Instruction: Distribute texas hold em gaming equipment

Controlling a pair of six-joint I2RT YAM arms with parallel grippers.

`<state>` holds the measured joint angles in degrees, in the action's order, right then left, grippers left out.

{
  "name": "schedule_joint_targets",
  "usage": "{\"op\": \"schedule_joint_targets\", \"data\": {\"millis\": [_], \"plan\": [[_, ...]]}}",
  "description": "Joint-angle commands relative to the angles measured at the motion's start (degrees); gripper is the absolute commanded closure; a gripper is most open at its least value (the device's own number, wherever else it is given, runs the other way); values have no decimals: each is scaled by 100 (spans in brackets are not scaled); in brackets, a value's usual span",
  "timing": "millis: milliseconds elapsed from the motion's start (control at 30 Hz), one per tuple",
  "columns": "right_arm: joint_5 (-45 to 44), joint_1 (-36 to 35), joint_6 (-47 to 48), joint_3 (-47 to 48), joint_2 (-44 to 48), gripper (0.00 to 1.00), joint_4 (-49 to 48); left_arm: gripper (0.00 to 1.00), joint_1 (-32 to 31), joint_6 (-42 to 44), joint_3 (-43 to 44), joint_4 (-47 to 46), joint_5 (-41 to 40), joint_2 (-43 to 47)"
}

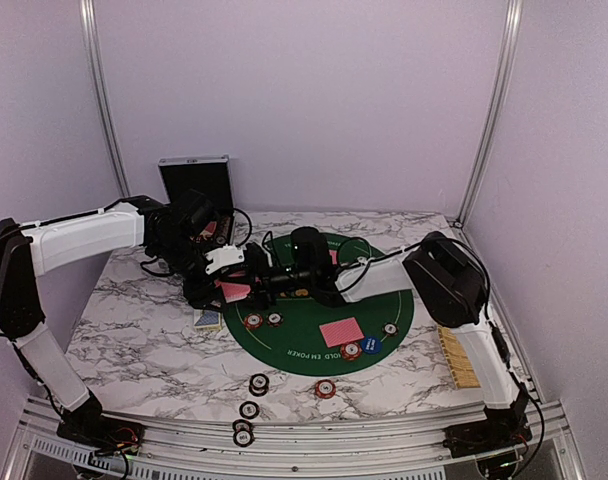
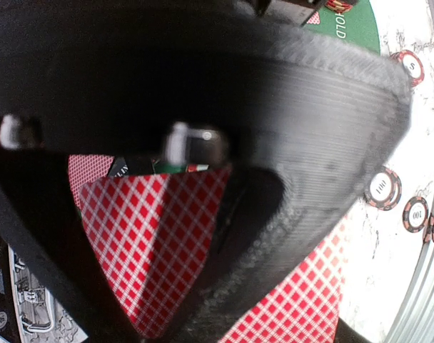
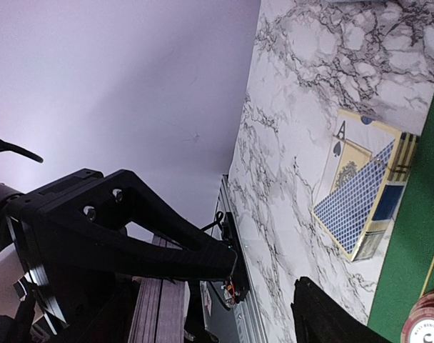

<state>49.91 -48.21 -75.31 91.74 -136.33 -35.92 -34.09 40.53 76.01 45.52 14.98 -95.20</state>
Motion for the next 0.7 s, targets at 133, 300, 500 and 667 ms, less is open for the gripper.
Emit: {"op": "schedule_joint_targets", "data": {"millis": [133, 300, 500, 667], "plan": [[-190, 98, 218, -161, 149, 33, 255, 100, -10, 109, 48, 168, 78, 125], [-267, 157, 545, -324, 386, 35, 579, 100, -6, 120, 54, 168, 51, 125], [-281, 205, 818, -489, 649, 38, 843, 100, -10, 121, 70, 170, 25, 124], [-276, 249, 966, -615, 851, 44, 967, 100, -10, 124, 62, 168, 0, 122]]}}
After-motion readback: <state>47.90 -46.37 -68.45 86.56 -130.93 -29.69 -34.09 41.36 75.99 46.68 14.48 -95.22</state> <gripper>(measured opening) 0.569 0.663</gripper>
